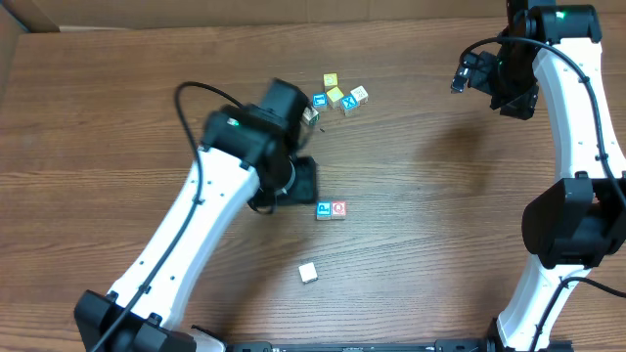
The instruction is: Flip 3 blocks
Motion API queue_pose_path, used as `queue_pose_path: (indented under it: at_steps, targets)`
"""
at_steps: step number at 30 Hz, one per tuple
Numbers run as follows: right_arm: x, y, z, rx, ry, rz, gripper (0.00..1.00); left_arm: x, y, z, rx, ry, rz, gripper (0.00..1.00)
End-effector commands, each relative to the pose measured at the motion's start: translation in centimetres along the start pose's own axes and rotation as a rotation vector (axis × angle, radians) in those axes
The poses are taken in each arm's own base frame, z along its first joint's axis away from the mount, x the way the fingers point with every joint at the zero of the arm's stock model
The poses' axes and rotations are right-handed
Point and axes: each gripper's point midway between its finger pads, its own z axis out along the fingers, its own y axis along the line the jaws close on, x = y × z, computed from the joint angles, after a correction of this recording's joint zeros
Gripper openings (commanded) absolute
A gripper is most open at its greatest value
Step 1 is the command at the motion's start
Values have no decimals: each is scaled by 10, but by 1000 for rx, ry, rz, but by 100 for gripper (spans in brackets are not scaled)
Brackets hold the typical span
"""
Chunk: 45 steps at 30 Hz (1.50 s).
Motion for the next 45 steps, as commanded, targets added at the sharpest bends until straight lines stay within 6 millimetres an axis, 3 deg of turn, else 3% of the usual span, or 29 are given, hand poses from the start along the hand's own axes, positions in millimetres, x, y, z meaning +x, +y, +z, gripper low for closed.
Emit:
queue_pose_path:
  at_steps: [1,5,10,16,22,28,35,45]
  targets:
    - [-4,4,-16,-20,-44,-8,100,16,16,9,-128,18,-64,90]
    - [-4,4,-16,-20,-44,-8,100,45,18,32,-172,114,-107,84]
    - [-4,4,-16,-20,-44,-8,100,76,12,79,-206,157,-94,81]
    - [-4,4,-16,-20,-44,-8,100,95,-1,116,-191,138,-46,79]
    - [-4,4,-16,-20,-44,-8,100,98,18,132,-275,84,-96,72]
    - [-4,4,-16,-20,-44,-8,100,106,21,153,-236,98,-99,68]
    - [-4,4,-16,-20,-44,-8,100,106,21,154,-235,97,-99,47]
    - [-4,4,-16,-20,-44,-8,100,107,21,159,-223,97,-101,45]
